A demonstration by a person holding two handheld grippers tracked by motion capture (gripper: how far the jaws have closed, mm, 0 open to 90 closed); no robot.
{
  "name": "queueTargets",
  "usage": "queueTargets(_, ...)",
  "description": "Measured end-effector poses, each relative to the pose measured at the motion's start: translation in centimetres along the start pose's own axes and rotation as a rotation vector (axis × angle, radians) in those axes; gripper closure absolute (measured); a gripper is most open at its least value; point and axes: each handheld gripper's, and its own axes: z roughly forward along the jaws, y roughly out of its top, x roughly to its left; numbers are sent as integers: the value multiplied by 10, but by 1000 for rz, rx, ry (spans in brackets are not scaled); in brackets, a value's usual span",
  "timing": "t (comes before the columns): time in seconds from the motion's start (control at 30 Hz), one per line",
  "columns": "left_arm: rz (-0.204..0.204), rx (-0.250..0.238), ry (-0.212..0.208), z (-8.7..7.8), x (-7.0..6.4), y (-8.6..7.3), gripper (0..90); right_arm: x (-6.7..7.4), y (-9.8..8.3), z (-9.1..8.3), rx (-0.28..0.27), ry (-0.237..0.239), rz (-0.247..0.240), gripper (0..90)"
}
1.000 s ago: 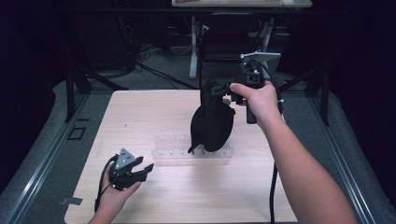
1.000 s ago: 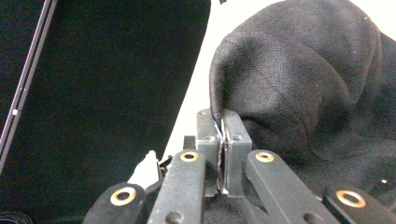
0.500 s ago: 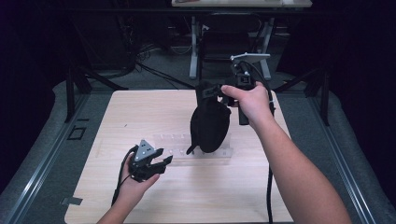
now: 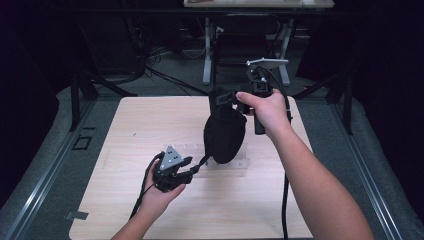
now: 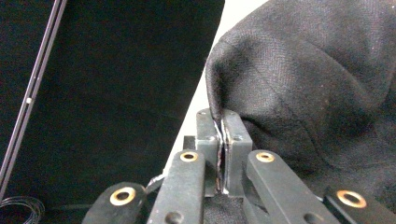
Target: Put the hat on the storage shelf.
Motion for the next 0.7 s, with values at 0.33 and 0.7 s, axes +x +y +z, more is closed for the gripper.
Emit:
queueTargets(0.33,17,5,-5,10,-8,4,663,1,0,3,-2,13,1,872)
queueTargets(0.7,40,-4,22,14,-10,4,811,3,-1,4,4,17,-4,864)
